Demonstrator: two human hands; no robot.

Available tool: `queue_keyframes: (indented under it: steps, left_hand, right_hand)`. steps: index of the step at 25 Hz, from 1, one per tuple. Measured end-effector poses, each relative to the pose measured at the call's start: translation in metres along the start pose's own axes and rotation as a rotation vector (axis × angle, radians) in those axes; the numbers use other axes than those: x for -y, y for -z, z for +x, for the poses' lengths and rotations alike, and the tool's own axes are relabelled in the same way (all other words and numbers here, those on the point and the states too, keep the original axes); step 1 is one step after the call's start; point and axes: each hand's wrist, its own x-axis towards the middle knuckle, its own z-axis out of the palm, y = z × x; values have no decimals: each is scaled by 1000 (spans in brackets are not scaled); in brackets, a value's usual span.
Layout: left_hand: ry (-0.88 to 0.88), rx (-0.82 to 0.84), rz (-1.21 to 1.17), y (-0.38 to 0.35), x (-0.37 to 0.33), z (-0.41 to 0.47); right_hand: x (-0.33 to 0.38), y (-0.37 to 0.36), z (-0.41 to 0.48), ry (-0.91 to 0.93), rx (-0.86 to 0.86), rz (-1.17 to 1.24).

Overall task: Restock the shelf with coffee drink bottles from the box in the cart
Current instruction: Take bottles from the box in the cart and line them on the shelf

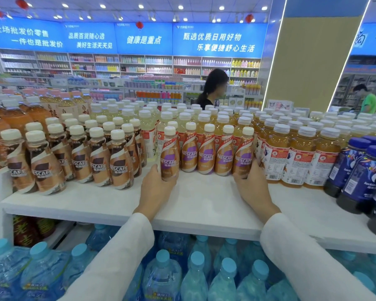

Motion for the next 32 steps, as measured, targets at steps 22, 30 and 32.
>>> queue_keyframes:
  steps: [22,30,32]
  left_hand:
    - [410,-508,-50,165,186,-347]
    - [755,-682,-105,277,307,-472]
    - [809,-727,-133,298,333,-497]
  right_hand:
    - [72,-123,-336,248,681,251]
    - [118,-267,-479,129,1130,19]
    - [135,-293,-520,41,1199,-8]
